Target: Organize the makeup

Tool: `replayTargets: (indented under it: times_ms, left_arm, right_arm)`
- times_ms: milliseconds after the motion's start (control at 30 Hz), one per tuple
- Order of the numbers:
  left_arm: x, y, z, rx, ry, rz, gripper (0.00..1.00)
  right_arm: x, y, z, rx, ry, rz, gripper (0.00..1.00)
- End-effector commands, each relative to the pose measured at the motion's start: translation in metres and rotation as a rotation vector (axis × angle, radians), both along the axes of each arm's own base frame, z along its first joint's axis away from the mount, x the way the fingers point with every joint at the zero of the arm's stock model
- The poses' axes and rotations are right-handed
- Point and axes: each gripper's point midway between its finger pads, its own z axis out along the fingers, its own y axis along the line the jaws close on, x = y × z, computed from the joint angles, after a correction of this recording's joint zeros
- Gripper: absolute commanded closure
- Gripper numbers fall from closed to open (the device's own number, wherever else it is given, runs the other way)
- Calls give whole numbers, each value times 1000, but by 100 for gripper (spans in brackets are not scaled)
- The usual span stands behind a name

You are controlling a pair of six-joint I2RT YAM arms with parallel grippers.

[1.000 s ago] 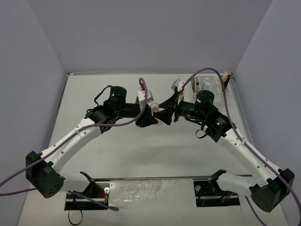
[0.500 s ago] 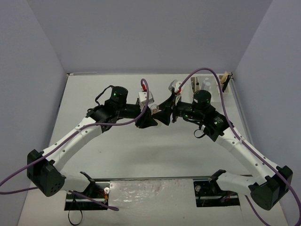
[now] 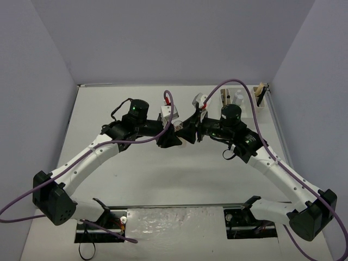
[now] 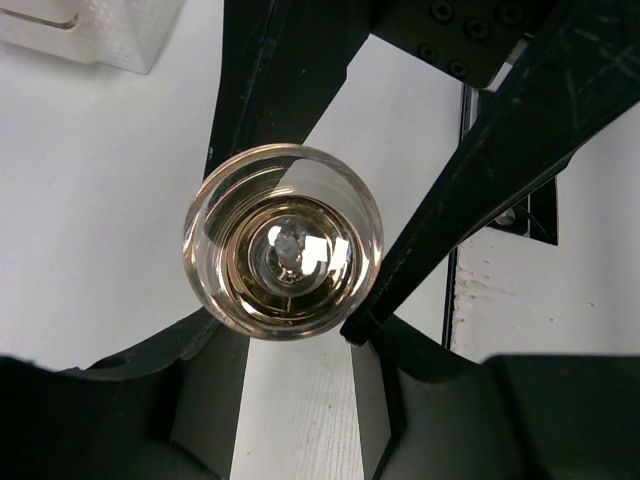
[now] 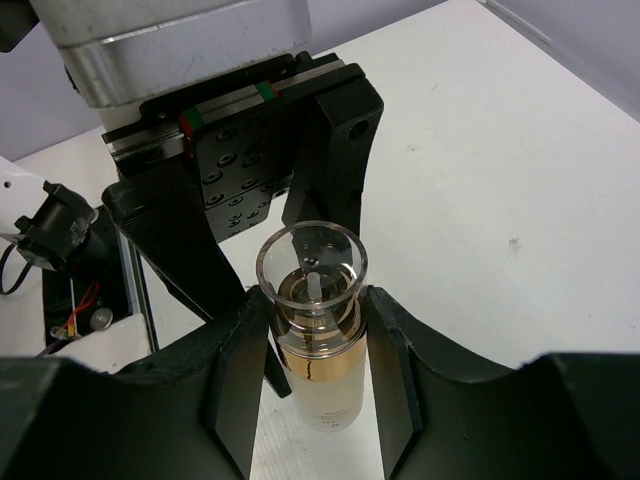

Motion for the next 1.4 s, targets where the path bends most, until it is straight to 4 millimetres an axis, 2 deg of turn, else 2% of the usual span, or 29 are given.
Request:
replayTargets:
  times_ms: [0,67,267,400,467,633,667,733,933,1033,1067,1100,1200,1367]
  left_arm:
    - [-2,-12,56,-131,-170,-56,86]
    - [2,-10,52,-122,-161,-32,75]
    - [12,-4,44,-111,-156,42,24]
    - [17,1,38,-97,-141,97,8]
    - [22,7,35,-89,-138,137,3]
    - [33,29,22,-71,-49,286,3]
    - [35,35,18,-62,-29,325,3]
    - [39,56,13,-41,17,437,3]
    - [69,162,-10,70,126,914,3]
    - [64,202,-25,126,158,1043,3]
    - [63,210,-27,135,152,1068,3]
    - [63,217,-30,142,143,1094,3]
    - [62,229,-36,136,95,1151,3]
    - [60,241,-45,155,79,1196,3]
  right_arm:
    - [9,6,21,49,-77,-28,100]
    - [12,4,22,46,-85,-49,100]
    - [24,-7,21,27,-126,-142,100]
    - [40,-19,22,37,-154,-250,100]
    - [49,-25,19,33,-162,-305,100]
    - [78,-61,23,64,-217,-504,100]
    - [84,-71,24,78,-227,-545,100]
    - [104,-105,24,93,-247,-663,100]
    - [141,-177,26,132,-323,-935,100]
    - [159,-215,20,166,-332,-1053,100]
    - [164,-228,14,167,-331,-1093,100]
    - [166,-233,16,179,-344,-1109,100]
    - [186,-269,12,195,-369,-1225,100]
    - [209,-301,4,195,-394,-1327,100]
